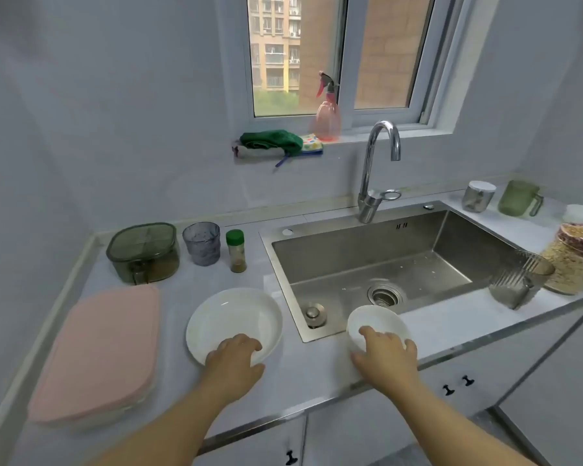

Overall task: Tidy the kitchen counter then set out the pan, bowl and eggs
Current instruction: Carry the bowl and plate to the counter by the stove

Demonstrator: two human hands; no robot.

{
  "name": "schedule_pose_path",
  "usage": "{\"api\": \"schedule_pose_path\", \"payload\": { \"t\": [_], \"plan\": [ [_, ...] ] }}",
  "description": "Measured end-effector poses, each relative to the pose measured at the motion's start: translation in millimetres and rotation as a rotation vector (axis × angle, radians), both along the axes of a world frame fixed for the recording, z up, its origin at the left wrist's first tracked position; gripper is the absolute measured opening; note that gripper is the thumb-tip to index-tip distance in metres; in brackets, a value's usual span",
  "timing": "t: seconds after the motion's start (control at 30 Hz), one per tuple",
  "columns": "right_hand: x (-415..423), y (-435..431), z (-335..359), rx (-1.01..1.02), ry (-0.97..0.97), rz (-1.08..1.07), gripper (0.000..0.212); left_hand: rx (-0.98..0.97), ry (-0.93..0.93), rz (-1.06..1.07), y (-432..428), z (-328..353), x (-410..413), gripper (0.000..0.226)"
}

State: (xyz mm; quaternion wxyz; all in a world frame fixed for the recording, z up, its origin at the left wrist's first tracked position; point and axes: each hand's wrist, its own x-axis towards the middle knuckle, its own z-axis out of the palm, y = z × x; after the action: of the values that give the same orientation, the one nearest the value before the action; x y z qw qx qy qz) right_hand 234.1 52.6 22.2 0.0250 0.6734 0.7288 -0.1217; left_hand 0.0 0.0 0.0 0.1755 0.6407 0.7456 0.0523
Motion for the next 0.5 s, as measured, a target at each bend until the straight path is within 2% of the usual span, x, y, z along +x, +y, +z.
{"api": "schedule_pose_path", "payload": {
  "t": [0.27,0.37,0.43,0.5],
  "plan": [
    [3.9,16.3,-16.6,-0.019,-0.029,0.122,0.015,-0.034,0.019,0.027,6.2,-8.2,2.1,0.032],
    [3.0,16.3,-15.5,0.014,-0.048,0.141,0.020,-0.054,-0.051,0.046,5.4,-7.1,2.2,0.036],
    [0.0,14.9,-13.8,0.081,-0.075,0.170,0.019,0.032,-0.121,0.121,3.9,-3.8,6.4,0.040],
    [-1.9,13.9,-12.7,0.137,-0.056,0.216,0.022,0.234,-0.193,0.291,5.0,5.5,12.4,0.038]
  ]
}}
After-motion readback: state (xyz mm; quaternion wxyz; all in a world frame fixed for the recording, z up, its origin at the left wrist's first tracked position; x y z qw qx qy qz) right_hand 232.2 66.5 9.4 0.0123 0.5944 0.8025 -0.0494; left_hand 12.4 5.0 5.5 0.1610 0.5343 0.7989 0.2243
